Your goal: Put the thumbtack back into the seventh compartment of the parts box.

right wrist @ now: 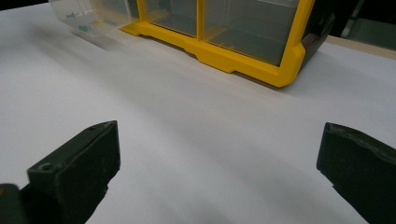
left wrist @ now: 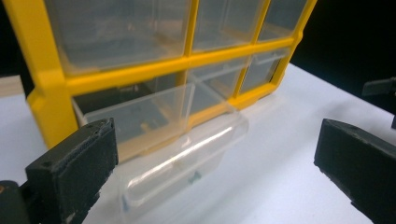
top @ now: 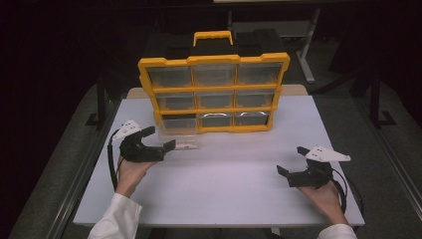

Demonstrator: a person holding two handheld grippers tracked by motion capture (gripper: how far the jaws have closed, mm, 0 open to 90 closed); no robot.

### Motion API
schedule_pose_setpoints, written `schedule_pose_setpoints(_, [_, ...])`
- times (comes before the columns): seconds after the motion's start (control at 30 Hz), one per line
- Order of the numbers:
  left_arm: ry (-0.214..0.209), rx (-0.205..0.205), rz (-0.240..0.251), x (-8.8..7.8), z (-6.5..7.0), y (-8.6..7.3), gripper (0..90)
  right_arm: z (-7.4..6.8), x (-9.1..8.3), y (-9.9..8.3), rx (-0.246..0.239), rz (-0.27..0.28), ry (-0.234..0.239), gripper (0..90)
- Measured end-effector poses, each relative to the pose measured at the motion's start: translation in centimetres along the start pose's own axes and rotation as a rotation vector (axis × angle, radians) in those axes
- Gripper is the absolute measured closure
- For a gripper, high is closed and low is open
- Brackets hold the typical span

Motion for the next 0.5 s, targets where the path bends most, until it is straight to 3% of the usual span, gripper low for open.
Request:
schedule_pose_setpoints(0.23, [0.032,0.011,0.058,-1.3,-0.2,-0.7,0.0,-0.1,-0.2,0.1,0.005,0.013,0.003,0.0])
schedule_pose_setpoints(0.5, [0.046,0.015,0.061,-2.2,-0.6,-2.2,0.0,0.0,-0.3,0.0,0.012,0.015,0.0,0.0])
Point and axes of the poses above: each handheld gripper's, and its own axes: x roughly forward along the jaws, y roughly out of its top, z roughly to its right, the point moved 1 cm from there along x, roughly forward along the jaws, and after that the axes turned 7 degrees about -x, right-handed, at the moved point
